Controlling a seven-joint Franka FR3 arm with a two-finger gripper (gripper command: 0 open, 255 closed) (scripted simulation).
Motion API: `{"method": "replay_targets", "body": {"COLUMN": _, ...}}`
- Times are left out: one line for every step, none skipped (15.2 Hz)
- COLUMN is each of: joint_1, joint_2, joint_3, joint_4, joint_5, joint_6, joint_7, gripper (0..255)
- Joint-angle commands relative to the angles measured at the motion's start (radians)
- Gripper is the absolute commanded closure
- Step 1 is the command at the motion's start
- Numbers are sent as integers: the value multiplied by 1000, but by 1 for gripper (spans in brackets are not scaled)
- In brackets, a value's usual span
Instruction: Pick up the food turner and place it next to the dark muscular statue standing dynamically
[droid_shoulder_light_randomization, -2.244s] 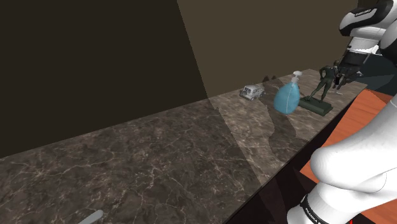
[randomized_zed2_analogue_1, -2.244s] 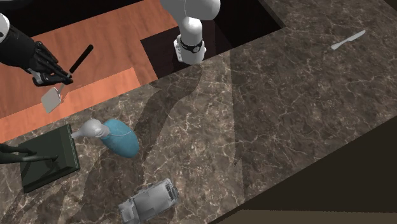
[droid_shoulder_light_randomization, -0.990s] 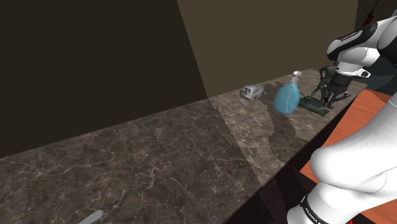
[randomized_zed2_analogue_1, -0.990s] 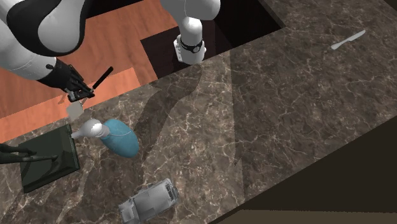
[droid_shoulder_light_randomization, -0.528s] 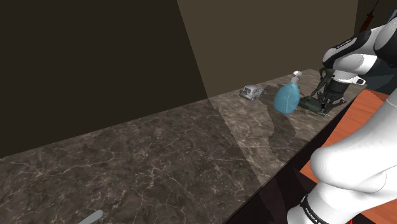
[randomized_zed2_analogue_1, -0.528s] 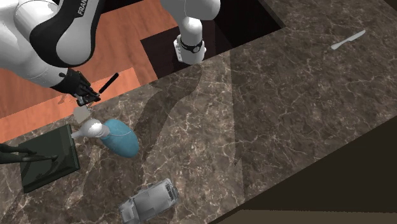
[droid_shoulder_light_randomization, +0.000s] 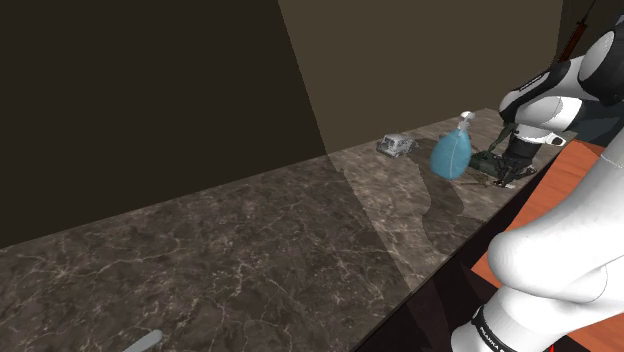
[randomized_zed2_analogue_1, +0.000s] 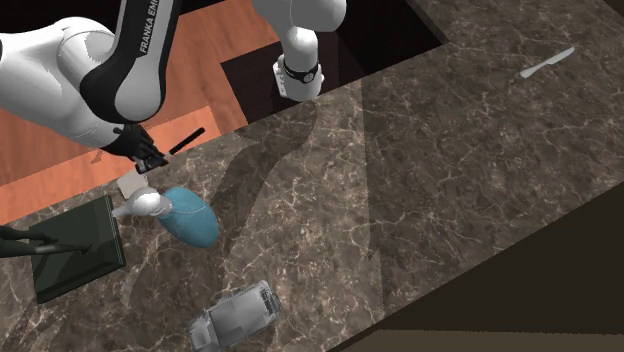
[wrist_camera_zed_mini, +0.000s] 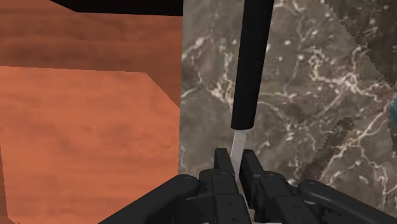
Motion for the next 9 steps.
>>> {"method": "replay_targets", "body": {"joint_1": 0, "joint_2": 16, "joint_3": 1, "joint_4": -11, "joint_5": 8, "joint_6": 26, "joint_7": -5, "gripper": 255}}
{"method": "replay_targets", "body": {"joint_1": 0, "joint_2": 23, "joint_3": 1, "joint_4": -17, "joint_5": 12, "joint_6": 39, "joint_7": -8, "gripper": 255}}
{"method": "replay_targets", "body": {"joint_1": -1, "joint_2": 31, "joint_3": 1, "joint_4": -23, "joint_5": 16, "joint_6": 52, "joint_7": -11, "gripper": 255}}
{"method": "replay_targets", "body": {"joint_1": -1, "joint_2": 38, "joint_3": 1, "joint_4": -29, "joint_5": 20, "joint_6": 64, "joint_7": -14, "gripper": 255}}
{"method": "replay_targets", "body": {"joint_1": -2, "joint_2": 51, "joint_3": 2, "joint_4": -38, "joint_5": 28, "joint_6": 85, "joint_7": -20, "gripper": 255}}
{"method": "replay_targets", "body": {"joint_1": -2, "joint_2": 51, "joint_3": 2, "joint_4": -38, "joint_5": 28, "joint_6": 85, "joint_7": -20, "gripper": 255}}
{"method": "replay_targets", "body": {"joint_1": -2, "joint_2": 51, "joint_3": 2, "joint_4": -38, "joint_5": 27, "joint_6": 85, "joint_7": -20, "gripper": 255}}
{"method": "replay_targets", "body": {"joint_1": -2, "joint_2": 51, "joint_3": 2, "joint_4": -38, "joint_5": 28, "joint_6": 85, "joint_7": -20, "gripper": 255}}
{"method": "replay_targets", "body": {"joint_1": -2, "joint_2": 51, "joint_3": 2, "joint_4": -38, "joint_5": 28, "joint_6": 85, "joint_7": -20, "gripper": 255}}
